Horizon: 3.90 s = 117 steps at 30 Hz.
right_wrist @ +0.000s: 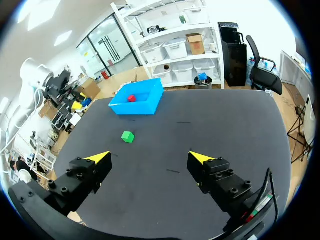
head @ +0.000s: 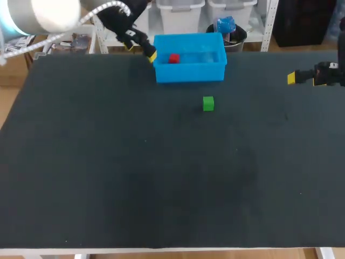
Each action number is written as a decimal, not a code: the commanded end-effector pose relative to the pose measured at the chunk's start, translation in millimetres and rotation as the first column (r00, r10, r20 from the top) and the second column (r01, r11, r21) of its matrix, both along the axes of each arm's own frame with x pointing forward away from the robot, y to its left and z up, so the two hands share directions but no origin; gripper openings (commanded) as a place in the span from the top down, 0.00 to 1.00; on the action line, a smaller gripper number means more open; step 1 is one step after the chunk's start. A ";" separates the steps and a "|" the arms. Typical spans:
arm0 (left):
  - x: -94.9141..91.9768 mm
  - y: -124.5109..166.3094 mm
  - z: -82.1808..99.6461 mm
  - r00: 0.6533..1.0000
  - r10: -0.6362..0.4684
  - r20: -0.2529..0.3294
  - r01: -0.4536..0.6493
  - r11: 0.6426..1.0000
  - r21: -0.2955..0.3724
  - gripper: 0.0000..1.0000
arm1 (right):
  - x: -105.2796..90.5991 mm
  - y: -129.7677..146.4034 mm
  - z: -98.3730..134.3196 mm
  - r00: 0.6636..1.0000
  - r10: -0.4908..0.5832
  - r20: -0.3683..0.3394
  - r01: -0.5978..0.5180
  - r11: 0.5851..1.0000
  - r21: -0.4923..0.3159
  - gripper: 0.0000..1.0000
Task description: Use the left arm to pick the red cube and place it into the blue plastic box first, then use the right arm to grasp the green cube and put it into the same blue plastic box after the first action is fully finished.
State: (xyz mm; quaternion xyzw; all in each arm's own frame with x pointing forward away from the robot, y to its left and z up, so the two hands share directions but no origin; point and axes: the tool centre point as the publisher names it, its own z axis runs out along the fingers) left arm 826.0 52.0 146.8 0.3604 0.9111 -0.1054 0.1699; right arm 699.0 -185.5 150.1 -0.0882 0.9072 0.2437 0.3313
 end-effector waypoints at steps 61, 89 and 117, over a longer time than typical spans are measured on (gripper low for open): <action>-135.2 101.7 -19.6 0.968 -0.009 0.250 0.095 0.938 -0.333 0.00 | 46.7 110.3 -1.6 0.991 0.018 -0.132 -0.055 0.959 -0.279 0.00; -135.2 101.7 -19.6 0.968 -0.009 0.250 0.095 0.938 -0.333 0.00 | 53.1 124.9 -8.9 0.977 -0.016 -0.214 -0.049 0.954 -0.295 0.00; -135.2 101.7 -19.6 0.968 -0.009 0.250 0.095 0.938 -0.333 0.00 | 70.1 193.9 -73.8 0.893 -0.156 -0.423 -0.059 0.890 -0.452 0.00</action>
